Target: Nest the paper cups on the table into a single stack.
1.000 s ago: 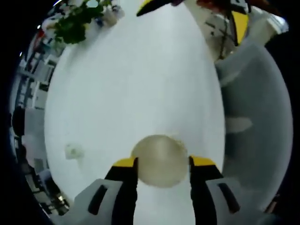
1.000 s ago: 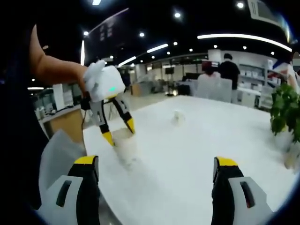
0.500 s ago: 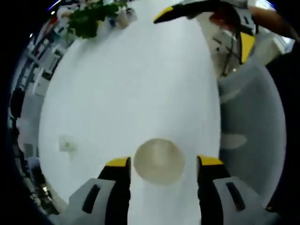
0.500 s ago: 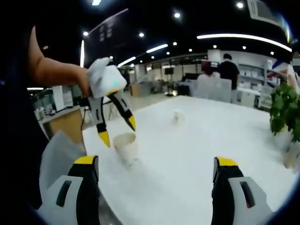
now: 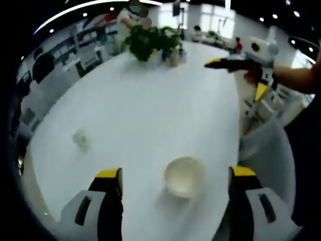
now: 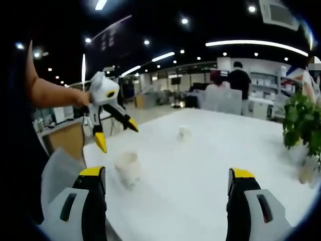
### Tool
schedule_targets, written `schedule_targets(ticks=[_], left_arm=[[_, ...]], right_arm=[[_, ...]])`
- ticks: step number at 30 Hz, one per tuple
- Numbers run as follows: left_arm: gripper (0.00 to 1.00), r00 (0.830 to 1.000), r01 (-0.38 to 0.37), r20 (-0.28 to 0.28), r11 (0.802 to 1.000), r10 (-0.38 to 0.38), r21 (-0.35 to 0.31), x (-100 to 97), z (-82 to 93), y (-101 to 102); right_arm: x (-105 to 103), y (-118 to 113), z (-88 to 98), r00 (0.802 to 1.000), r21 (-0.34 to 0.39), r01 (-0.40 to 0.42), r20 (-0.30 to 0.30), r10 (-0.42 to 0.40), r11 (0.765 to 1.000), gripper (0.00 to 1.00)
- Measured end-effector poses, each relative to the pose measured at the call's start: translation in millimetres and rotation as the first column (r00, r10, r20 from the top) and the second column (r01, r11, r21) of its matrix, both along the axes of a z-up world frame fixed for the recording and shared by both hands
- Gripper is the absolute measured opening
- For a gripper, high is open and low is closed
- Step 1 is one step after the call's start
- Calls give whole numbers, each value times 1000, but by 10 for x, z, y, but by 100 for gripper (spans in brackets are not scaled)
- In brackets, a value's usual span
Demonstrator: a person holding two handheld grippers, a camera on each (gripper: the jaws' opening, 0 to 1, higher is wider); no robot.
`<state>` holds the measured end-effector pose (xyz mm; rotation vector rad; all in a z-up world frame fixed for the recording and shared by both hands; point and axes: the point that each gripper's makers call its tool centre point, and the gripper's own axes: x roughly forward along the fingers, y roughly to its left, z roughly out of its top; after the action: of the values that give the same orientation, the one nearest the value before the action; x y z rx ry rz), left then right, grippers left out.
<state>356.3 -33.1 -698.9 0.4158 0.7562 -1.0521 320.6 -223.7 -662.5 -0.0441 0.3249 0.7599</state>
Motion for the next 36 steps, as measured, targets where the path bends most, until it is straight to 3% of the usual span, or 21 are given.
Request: schedule_targets(ticks=[6, 10, 14, 16, 18, 21, 23, 25, 26, 32, 36], left_arm=[[99, 990, -134, 15, 983, 137, -128, 127, 130, 275], [99, 977, -198, 39, 957, 210, -214, 151, 221, 471], [99, 966, -231, 57, 939, 253, -253, 129, 232, 666], [99, 961, -232, 86, 932, 265, -277, 106, 253, 736], [99, 950, -215, 157, 928, 271, -304, 130, 308, 790], [99, 945, -241, 142, 921, 294, -305, 87, 238, 917], [99, 936, -236, 176, 916, 304, -324, 81, 257, 985], [99, 931, -268, 149, 900, 334, -343, 63, 251, 1055], [99, 928, -260, 164, 897, 334, -357, 50, 272, 1079], [99, 918, -247, 207, 896, 338, -369, 6, 249, 1174], [99, 918, -251, 196, 888, 345, -387, -29, 211, 1191]], right_arm=[[77, 1, 96, 1000, 7, 7, 8, -7, 1000, 100], [150, -19, 148, 999, 22, 33, 12, -34, 999, 100], [188, -5, 167, 999, 22, 46, 11, -47, 999, 100], [196, 8, 166, 999, 16, 47, 12, -47, 999, 100], [199, 10, 174, 999, 8, 48, 19, -48, 999, 100], [207, 9, 172, 999, 8, 50, 14, -50, 999, 100], [221, 4, 154, 998, -1, 55, 13, -55, 998, 100], [232, 18, 128, 998, -3, 55, 14, -54, 999, 100], [235, 34, 123, 999, -3, 53, 14, -53, 999, 100], [233, 85, 112, 998, -7, 55, 14, -54, 998, 100], [217, 83, 85, 999, -19, 53, 13, -53, 998, 100]])
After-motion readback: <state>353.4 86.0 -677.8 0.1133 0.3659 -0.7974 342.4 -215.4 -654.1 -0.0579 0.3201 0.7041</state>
